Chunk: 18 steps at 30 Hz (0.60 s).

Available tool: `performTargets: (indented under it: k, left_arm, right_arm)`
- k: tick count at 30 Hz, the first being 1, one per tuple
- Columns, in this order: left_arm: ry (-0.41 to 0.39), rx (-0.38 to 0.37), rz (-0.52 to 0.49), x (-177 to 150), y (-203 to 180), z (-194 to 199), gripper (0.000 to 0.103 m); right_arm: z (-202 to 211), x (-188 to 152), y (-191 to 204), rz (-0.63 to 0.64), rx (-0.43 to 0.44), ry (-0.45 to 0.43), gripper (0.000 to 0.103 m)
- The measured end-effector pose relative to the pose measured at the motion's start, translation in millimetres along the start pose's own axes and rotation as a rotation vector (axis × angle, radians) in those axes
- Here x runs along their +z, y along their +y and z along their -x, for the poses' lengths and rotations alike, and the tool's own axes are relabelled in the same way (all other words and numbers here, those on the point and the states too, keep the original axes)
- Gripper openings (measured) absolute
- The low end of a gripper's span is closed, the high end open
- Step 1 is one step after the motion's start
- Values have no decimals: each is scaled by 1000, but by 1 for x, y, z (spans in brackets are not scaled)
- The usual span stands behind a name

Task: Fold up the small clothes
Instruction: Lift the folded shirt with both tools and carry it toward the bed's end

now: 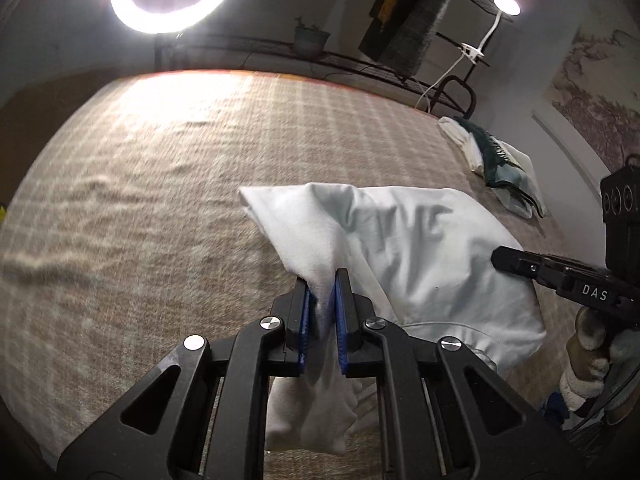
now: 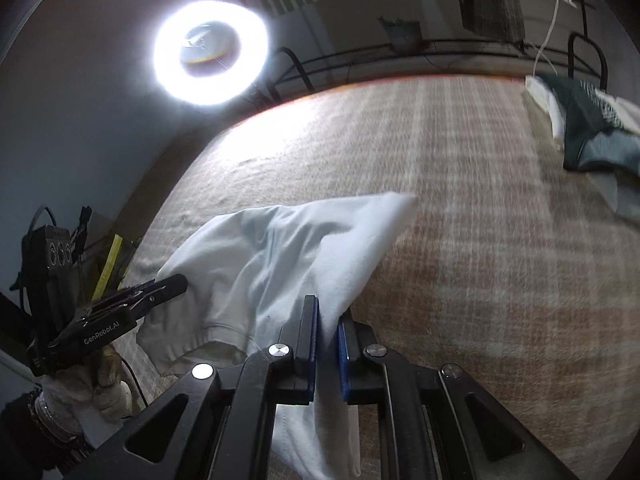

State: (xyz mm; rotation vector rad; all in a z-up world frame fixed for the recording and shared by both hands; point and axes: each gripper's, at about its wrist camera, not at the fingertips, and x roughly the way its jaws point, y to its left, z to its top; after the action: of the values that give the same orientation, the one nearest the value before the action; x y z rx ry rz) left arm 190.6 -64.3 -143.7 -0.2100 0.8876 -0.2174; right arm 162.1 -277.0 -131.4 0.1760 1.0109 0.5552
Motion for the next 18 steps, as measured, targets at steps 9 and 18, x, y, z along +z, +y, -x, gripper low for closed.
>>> performTargets:
  k: [9, 18]
  left_arm:
    - [-30, -75, -65, 17, -51, 4, 9]
    - [-32, -141, -160, 47, -119, -22, 9]
  right_arm:
    - [44, 1, -10, 37, -42, -77, 6]
    - [84, 5, -56, 19, -121, -124, 6]
